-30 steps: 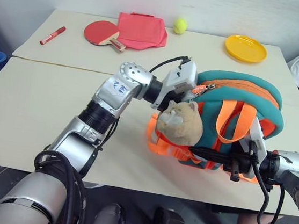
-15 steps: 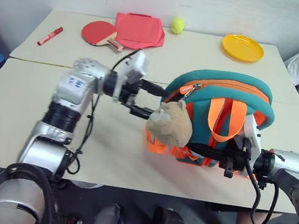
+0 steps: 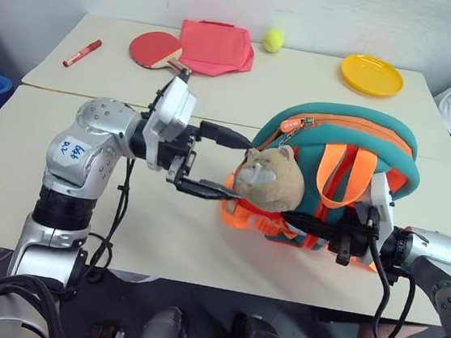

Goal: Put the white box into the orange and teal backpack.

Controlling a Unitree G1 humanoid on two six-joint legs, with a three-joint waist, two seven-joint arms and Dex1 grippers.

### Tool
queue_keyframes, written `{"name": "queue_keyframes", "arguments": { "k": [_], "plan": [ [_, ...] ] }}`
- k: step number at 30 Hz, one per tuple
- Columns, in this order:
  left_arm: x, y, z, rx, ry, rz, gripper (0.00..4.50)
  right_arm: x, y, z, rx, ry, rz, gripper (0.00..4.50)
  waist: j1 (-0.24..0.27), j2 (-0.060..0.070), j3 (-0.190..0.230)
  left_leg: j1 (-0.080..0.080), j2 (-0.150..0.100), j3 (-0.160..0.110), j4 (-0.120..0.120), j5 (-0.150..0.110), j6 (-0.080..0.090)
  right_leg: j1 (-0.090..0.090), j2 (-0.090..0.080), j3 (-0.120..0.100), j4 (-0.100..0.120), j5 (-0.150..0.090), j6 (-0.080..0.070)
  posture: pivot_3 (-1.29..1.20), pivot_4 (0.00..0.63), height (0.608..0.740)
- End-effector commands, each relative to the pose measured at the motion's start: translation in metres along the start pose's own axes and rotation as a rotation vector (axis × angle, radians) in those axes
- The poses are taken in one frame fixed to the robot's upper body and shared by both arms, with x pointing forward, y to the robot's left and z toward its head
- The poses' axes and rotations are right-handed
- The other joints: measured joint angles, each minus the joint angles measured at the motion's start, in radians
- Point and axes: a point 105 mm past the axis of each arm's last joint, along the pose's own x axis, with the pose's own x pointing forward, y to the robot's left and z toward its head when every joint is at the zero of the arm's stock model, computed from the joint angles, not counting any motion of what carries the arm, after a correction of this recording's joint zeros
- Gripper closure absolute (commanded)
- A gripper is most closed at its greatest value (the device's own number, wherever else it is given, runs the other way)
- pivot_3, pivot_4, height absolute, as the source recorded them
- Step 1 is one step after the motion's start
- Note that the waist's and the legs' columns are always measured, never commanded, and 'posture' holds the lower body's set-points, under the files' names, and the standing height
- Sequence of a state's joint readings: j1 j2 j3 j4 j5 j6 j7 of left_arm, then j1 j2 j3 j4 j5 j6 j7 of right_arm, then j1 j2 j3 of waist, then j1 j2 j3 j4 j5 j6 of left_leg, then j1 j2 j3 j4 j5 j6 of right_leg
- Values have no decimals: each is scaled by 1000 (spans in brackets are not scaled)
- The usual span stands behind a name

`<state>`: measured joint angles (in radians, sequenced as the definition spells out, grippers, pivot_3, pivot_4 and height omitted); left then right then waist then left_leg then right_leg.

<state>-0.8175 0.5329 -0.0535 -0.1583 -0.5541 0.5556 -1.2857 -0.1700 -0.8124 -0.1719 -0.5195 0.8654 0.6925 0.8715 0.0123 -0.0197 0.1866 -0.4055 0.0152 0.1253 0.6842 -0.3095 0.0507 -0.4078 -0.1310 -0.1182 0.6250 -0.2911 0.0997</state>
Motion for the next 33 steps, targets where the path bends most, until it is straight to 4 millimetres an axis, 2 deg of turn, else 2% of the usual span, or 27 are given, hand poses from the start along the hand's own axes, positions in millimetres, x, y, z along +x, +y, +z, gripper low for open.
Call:
{"name": "queue_keyframes", "arguments": {
  "k": [1,5,8,13,16,19,21,24,27,30,33],
  "plan": [
    [11,2,3,32,-17,42,187,-2,0,4,-27,-23,-1,4500,2,0,0,0,0,0,0,0,0,0,0,0,0,0,0,0,150,740],
    [21,1,1,26,-61,47,1001,-2,0,4,-31,-31,0,4500,9,0,0,1,-1,0,0,0,0,0,0,0,0,0,0,0,150,740],
    [18,0,4,29,-83,43,1848,-2,-1,4,-32,-32,-7,4500,10,0,0,1,-1,0,0,0,0,0,0,0,0,0,0,0,150,740],
    [-8,12,3,11,-51,106,3075,-3,-2,3,-34,-34,-27,4500,9,0,0,1,-1,0,0,0,0,0,0,0,0,0,0,0,150,740],
    [-32,29,8,-8,-47,183,3759,-3,-2,3,-34,-40,-37,4500,10,0,0,1,0,0,0,1,0,0,1,-1,0,0,0,0,150,740],
    [-60,49,11,-40,-40,308,3759,-4,-2,3,-38,-48,-53,4500,10,0,0,1,-1,0,0,1,0,0,1,-2,0,0,0,0,150,740],
    [-76,53,9,-80,-26,344,3759,-4,-3,5,-43,-60,-73,4500,7,0,0,0,-1,0,0,1,0,0,1,-2,0,0,0,0,150,740],
    [-93,43,-22,-221,86,321,3759,-8,-4,6,-39,-72,-104,4500,3,0,0,1,-1,1,-1,1,0,-1,1,-4,1,0,0,0,150,740],
    [-93,40,-64,-286,187,349,3759,-13,-3,4,-33,-71,-118,4500,6,0,0,1,-1,1,-1,1,0,0,2,-9,1,0,0,0,150,740],
    [-77,32,-106,-287,277,320,3759,-15,-4,2,-21,-83,-134,4500,14,0,0,1,-2,1,-1,1,1,0,1,-9,1,0,0,0,150,740],
    [-54,20,-129,-287,247,283,3759,-13,-4,-3,0,-100,-140,4500,12,0,0,0,-2,1,-1,1,1,0,0,-8,1,0,1,0,150,740]
  ]
}}
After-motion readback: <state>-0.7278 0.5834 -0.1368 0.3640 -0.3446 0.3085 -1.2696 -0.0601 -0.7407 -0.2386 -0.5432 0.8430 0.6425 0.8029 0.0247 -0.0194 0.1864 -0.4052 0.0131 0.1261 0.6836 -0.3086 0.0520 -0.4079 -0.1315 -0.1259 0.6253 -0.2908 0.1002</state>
